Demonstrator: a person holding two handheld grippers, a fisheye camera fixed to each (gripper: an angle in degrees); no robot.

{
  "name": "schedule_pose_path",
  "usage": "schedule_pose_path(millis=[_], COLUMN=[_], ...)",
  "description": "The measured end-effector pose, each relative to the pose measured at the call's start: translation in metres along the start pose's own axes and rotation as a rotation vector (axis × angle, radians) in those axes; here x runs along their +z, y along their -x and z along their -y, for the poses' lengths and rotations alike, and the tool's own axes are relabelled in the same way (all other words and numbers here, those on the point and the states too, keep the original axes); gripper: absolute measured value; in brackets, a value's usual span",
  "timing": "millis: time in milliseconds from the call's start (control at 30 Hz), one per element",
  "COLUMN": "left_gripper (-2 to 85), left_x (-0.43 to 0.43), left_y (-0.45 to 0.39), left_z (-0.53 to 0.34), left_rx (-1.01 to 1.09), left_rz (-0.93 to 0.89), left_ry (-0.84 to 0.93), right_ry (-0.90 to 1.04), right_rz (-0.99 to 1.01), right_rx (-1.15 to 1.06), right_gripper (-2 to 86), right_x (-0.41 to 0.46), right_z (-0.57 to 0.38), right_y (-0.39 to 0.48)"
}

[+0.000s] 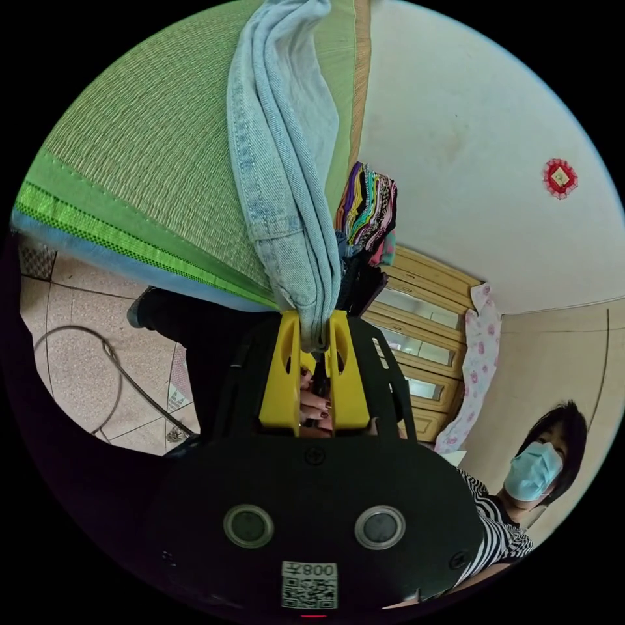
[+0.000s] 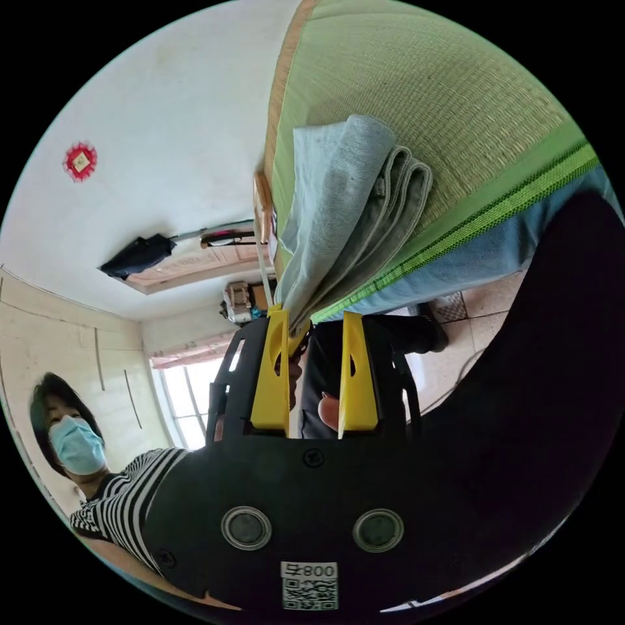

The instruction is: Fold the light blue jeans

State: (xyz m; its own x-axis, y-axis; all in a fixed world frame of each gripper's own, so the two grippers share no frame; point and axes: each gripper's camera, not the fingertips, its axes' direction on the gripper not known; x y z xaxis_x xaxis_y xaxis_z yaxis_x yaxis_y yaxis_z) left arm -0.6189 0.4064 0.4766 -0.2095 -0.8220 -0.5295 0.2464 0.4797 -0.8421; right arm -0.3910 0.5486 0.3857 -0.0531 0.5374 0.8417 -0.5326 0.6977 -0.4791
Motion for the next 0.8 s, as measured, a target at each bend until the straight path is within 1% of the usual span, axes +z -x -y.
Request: schedule_pose_path(millis=[100, 300, 500, 600, 700, 800], left_gripper=[7.6, 7.7, 8.0, 7.8, 7.5, 8.5], left_x=[0.008, 0.032, 0.042, 0.039, 0.023, 0.001], left_y=[0.004, 0.007, 0.013, 0.013, 0.017, 0.025], left_z=[0.003, 0.009, 0.02, 0.024, 0.029, 0.043], left_rx=[-0.015, -0.006, 0.002, 0.048, 0.067, 0.046], left_rz=[-0.026, -0.02, 0.014, 0.03, 0.034, -0.007], left_ry=[-0.003, 0.047, 0.08, 0.116, 0.057, -0.087], right_ry=[-0.019, -0.061, -0.052, -0.044, -0.037, -0.032], right_rz=[0.047, 0.134, 0.117, 0.098, 0.069, 0.082], right_rx=[0.018, 0.067, 0.089, 0.094, 0.082, 0.071], right_gripper=[12.9, 12.9, 9.5, 7.2, 6.2, 5.8], right_x=[0.0, -0.008, -0.007, -0.007, -0.01, -0.017], right_z=[0.001, 0.005, 0.016, 0.021, 0.025, 0.032], right_y=[-0.014, -0.046, -0.07, -0.08, -0.083, -0.082])
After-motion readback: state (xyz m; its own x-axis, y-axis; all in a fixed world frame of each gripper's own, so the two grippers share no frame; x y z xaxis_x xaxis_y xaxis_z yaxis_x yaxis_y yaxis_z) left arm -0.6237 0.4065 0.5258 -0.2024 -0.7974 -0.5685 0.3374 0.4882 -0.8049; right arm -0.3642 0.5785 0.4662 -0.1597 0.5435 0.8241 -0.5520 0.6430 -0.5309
